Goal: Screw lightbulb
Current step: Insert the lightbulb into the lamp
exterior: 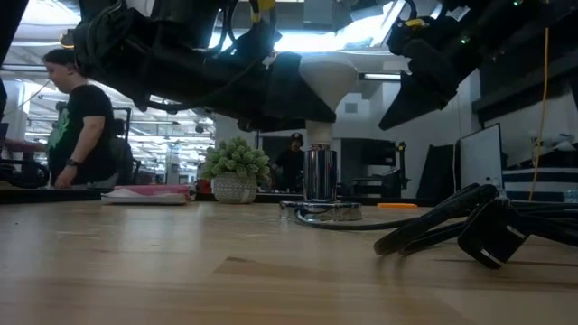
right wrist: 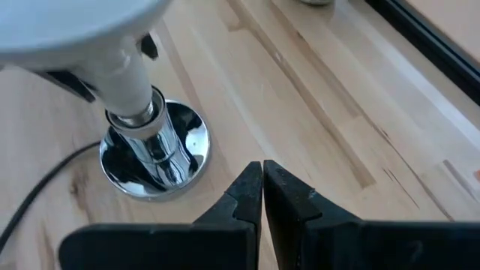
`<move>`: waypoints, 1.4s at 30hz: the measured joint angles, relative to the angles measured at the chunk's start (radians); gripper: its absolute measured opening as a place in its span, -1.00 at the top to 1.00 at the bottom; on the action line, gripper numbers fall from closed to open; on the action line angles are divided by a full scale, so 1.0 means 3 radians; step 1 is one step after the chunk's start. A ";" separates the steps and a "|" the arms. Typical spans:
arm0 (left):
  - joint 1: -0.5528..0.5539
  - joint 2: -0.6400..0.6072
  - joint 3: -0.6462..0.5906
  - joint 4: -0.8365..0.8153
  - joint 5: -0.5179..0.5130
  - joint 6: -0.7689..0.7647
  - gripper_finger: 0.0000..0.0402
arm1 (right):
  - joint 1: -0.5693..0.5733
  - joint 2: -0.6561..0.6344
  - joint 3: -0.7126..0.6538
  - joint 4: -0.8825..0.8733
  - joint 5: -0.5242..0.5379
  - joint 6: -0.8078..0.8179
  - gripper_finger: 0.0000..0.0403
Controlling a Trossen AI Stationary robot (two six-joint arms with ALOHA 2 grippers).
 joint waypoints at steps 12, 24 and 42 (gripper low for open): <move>-0.0001 0.0001 -0.0003 -0.0058 0.0005 0.0009 0.12 | 0.0000 0.0158 0.0002 0.0085 -0.0097 0.0041 0.90; -0.0001 -0.0001 -0.0001 -0.0131 0.0003 -0.0034 0.12 | 0.0000 0.0591 0.0002 0.0323 -0.0114 0.0024 0.90; -0.0001 0.0000 -0.0003 -0.0116 0.0003 -0.0039 0.12 | -0.0097 0.1441 0.0004 0.1027 -0.0372 -0.0062 0.90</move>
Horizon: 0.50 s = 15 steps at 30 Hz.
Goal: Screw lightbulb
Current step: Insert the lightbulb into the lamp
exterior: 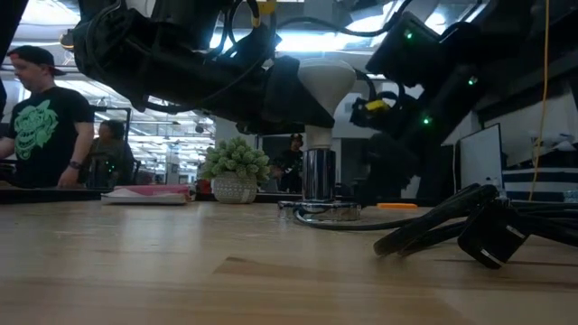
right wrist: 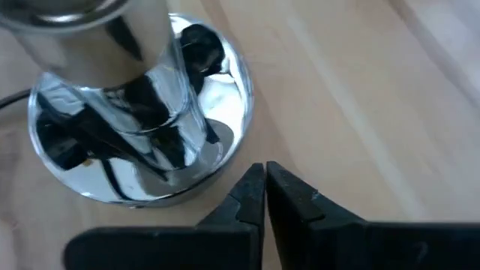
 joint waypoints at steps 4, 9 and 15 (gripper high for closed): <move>0.0000 0.0000 0.0000 0.0000 0.0000 0.0000 0.12 | 0.0009 0.0020 0.0000 0.0009 -0.0099 0.0059 0.90; 0.0000 0.0001 -0.0001 0.0000 -0.0001 0.0000 0.12 | 0.0008 0.0021 -0.0004 0.0131 -0.0321 0.0090 0.90; 0.0000 0.0001 0.0000 -0.0025 0.0004 -0.0005 0.12 | 0.0008 0.0021 -0.0004 0.0152 -0.0461 0.0087 0.90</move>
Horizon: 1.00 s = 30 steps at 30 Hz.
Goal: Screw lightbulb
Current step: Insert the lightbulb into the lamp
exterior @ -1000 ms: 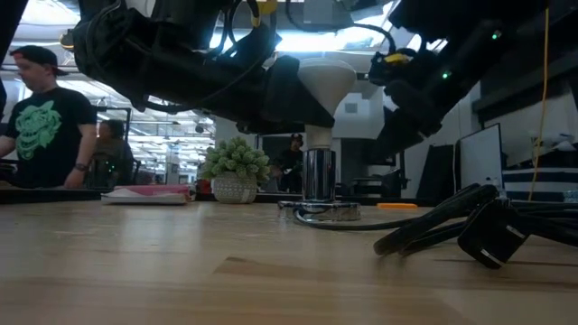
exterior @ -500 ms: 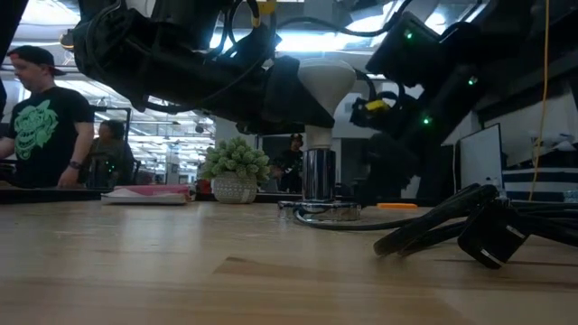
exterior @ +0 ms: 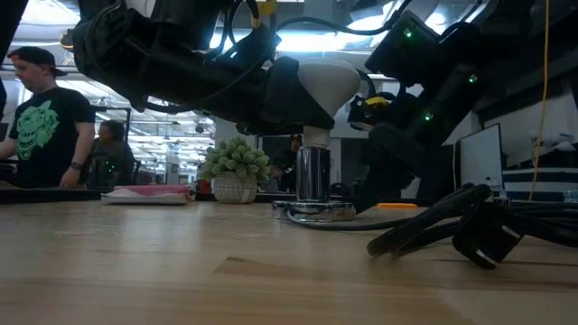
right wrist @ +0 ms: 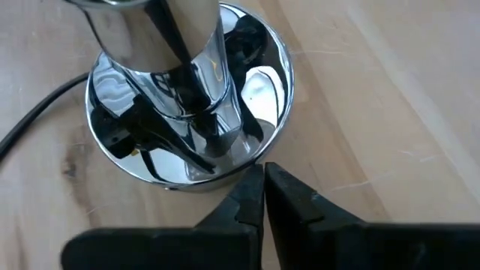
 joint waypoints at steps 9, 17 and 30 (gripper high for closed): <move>0.0000 0.0010 -0.0007 -0.0080 -0.0009 0.0001 0.12 | 0.0000 -0.0001 0.0001 -0.0008 -0.0044 -0.0010 0.90; -0.0005 0.0010 -0.0007 -0.0178 -0.0009 -0.0086 0.12 | 0.0001 -0.0004 0.0001 -0.0016 0.0082 -0.0013 0.90; -0.0005 0.0001 -0.0003 -0.0164 -0.0011 -0.0086 0.29 | 0.0004 -0.0513 0.0002 -0.0087 0.0598 -0.0312 0.90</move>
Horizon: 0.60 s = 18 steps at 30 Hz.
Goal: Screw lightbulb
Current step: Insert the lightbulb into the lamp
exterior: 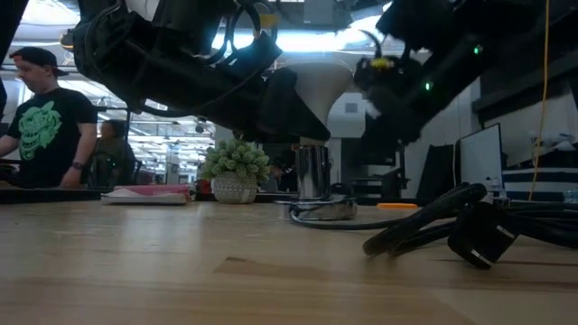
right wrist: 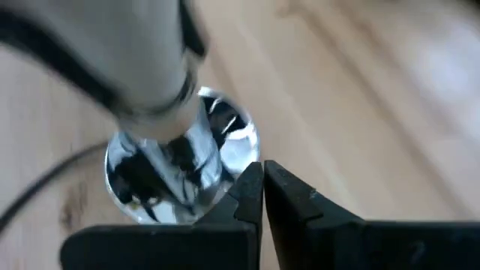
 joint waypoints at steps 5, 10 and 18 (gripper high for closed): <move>-0.0001 0.0000 0.0002 -0.0009 0.0006 -0.0001 0.25 | 0.0000 -0.0352 0.0002 -0.0268 0.0212 -0.0052 0.90; 0.0000 0.0000 0.0002 -0.0011 0.0006 -0.0001 0.25 | 0.0000 -0.0749 0.0002 -0.0545 0.0322 -0.0053 0.90; -0.0001 0.0000 0.0002 -0.0011 0.0006 0.0000 0.24 | -0.0001 -0.1312 -0.0006 -0.0298 0.0294 -0.0128 0.90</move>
